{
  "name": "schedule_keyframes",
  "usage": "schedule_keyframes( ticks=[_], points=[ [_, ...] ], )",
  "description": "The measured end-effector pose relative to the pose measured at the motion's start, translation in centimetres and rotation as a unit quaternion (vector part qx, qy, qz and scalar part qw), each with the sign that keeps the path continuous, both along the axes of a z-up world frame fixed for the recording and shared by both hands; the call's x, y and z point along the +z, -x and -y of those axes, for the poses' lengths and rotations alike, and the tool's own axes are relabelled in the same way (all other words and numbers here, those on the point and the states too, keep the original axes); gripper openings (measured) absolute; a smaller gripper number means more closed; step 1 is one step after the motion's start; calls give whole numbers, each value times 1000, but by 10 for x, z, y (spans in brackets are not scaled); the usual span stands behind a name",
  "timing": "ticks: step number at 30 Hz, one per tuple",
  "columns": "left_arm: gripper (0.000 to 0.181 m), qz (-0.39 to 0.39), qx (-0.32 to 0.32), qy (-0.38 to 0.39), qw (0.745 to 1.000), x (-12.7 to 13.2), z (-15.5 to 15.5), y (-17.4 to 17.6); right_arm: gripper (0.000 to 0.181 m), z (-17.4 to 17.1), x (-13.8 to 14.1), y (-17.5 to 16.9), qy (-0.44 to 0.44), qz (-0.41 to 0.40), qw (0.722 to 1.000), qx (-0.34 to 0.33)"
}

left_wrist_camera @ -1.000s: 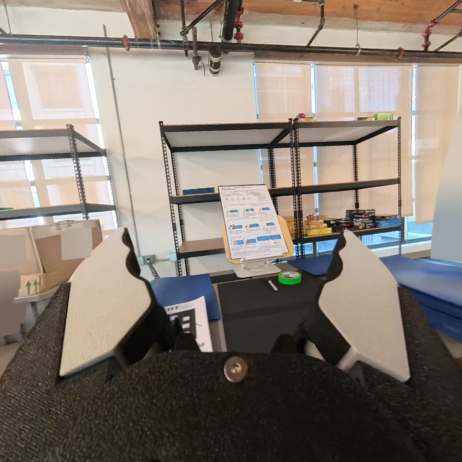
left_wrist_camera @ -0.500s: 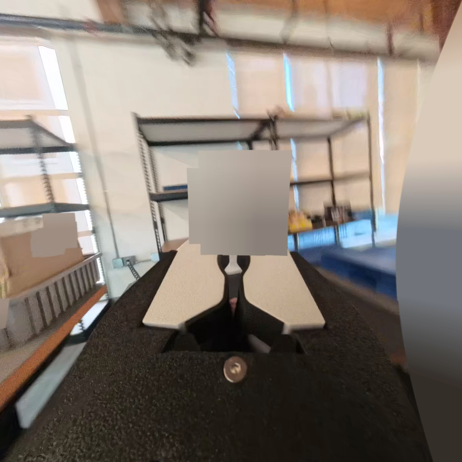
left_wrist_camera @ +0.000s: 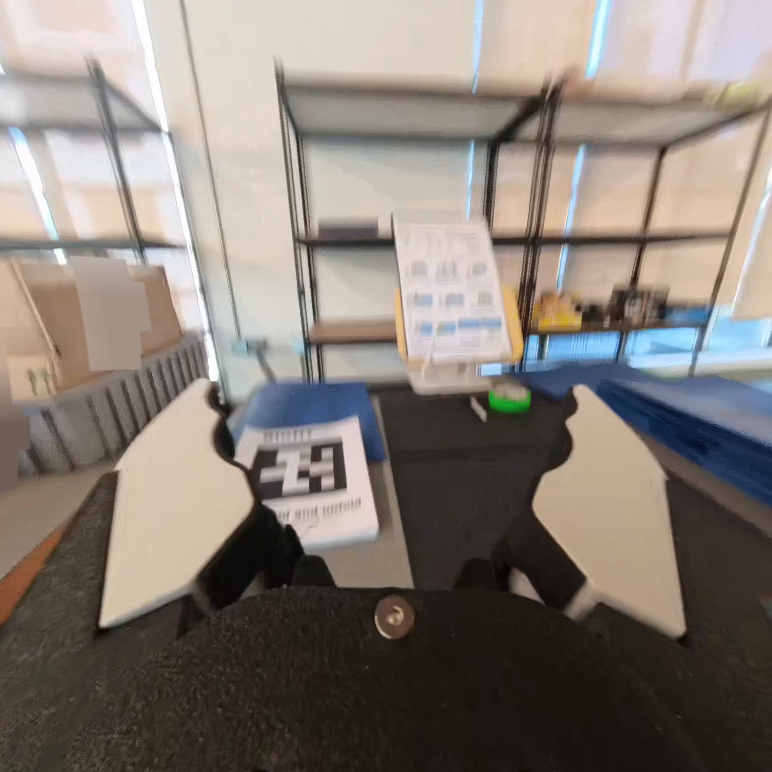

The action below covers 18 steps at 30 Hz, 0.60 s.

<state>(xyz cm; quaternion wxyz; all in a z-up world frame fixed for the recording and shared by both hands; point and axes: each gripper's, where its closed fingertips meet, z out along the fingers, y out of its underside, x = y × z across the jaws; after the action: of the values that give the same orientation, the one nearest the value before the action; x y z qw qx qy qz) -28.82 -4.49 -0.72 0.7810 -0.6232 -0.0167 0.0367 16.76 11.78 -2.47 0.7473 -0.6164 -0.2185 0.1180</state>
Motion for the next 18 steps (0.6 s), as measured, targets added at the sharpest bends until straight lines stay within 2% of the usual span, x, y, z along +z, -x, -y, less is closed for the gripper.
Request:
schedule_keyframes(
  ticks=[1,2,3,8,13,16,18],
  points=[
    [148,2,-6,37,999,-8,-9,0,127,-8,-8,0,32,8,999,-4],
    [148,6,-10,36,999,-8,-16,2,138,-16,-15,-1,55,16,998,-10],
    [148,12,-13,28,999,-7,-23,3,140,-23,-19,0,66,23,997,-14],
    [148,5,-3,72,997,-20,-73,15,128,-60,-24,-4,70,28,996,-45],
    [148,-15,-11,139,990,-55,-160,32,121,-120,-62,-3,125,34,989,-75],
    [147,13,-39,138,990,-52,-217,36,126,-157,-75,10,157,29,986,-58],
    [148,11,-55,148,987,-50,-246,31,130,-176,-67,15,155,43,986,-47]
  ],
)
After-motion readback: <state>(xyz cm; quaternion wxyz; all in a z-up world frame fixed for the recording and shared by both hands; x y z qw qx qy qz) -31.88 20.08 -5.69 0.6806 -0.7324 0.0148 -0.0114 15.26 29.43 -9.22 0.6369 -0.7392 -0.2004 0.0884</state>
